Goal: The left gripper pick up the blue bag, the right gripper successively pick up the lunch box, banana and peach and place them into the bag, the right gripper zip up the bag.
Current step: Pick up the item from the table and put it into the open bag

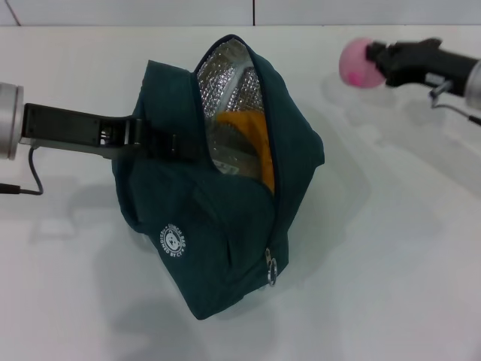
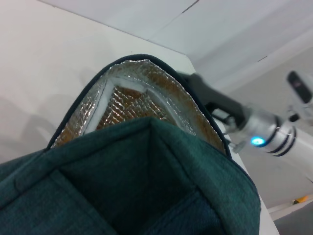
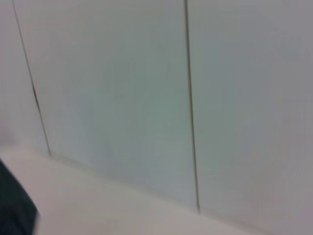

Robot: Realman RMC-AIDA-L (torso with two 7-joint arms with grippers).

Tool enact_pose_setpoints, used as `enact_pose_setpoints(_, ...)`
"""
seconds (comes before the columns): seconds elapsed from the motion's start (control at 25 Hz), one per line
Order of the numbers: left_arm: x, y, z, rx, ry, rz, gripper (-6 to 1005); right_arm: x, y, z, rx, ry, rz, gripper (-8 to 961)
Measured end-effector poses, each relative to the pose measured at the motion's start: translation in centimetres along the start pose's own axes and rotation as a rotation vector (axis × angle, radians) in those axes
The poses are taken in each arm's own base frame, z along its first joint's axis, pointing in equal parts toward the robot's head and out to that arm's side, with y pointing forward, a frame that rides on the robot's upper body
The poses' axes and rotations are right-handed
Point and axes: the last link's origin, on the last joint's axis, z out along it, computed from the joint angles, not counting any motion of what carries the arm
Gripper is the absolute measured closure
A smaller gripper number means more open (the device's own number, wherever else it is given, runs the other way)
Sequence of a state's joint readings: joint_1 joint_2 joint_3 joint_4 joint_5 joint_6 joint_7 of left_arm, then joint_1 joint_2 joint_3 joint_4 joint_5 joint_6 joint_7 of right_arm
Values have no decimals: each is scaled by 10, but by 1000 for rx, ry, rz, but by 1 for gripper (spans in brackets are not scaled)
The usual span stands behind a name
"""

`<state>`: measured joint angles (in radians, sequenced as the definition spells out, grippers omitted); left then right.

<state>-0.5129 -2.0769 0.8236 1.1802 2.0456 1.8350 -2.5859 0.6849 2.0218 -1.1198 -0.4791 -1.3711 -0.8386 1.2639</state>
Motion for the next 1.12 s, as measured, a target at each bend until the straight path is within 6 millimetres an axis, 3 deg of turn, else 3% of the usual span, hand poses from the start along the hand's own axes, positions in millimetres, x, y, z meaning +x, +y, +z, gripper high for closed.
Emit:
enact_pose_setpoints(0.24, -2, -1, -1, 0, 0, -6, 958, -30, 7, -33, -105, -212, 4, 927)
enact_pose_setpoints(0.48, -2, 0, -2, -1, -4, -3, 958, -62, 32, -48, -309, -391, 11, 928)
enact_pose_setpoints(0.68, 0, 1, -1, -5, -5, 3, 958, -76, 58, -37, -459, -403, 19, 928)
enact_pose_setpoints(0.88, 1, 3, 1, -10, -5, 8, 958, -78, 85, -19, -568, -344, -16, 929)
enact_pose_setpoints(1.12, 2, 3, 2, -10, -3, 8, 958, -69, 105, -1, -633, -272, 2, 896)
